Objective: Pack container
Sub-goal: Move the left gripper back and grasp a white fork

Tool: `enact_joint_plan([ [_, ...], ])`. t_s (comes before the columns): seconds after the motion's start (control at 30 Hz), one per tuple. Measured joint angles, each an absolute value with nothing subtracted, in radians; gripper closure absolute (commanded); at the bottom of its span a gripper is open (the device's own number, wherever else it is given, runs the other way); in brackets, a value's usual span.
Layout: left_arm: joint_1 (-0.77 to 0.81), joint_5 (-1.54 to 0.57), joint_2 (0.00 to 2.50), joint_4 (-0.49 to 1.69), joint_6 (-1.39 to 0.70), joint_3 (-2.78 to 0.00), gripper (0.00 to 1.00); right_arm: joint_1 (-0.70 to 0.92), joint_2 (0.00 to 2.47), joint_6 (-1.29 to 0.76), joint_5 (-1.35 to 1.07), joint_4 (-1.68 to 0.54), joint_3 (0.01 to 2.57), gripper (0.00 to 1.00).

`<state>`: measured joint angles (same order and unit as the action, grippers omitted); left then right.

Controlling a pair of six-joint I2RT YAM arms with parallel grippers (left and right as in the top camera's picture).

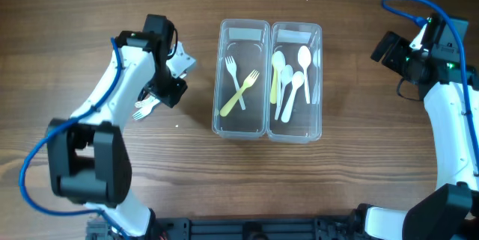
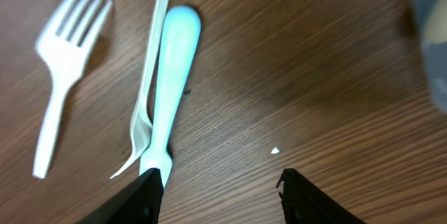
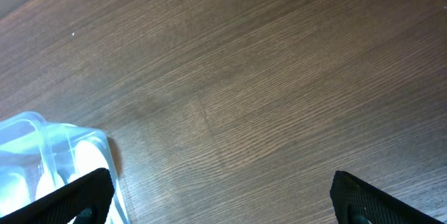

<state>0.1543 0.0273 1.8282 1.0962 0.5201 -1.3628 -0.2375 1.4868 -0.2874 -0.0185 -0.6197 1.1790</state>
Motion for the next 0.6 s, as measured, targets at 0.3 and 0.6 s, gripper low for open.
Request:
enact_joint_plan([
  [0.3,0.128,-0.002,1.974,1.089,0.633,-1.362,0.47,-0.237,1.487,-0.287,-0.019,-0.620,1.179,0.00],
  [0.6,0.098,-0.007,2.027,1.060,0.651,-1.362,0.53,-0.237,1.487,-0.287,-0.019,-0.620,1.179,0.00],
])
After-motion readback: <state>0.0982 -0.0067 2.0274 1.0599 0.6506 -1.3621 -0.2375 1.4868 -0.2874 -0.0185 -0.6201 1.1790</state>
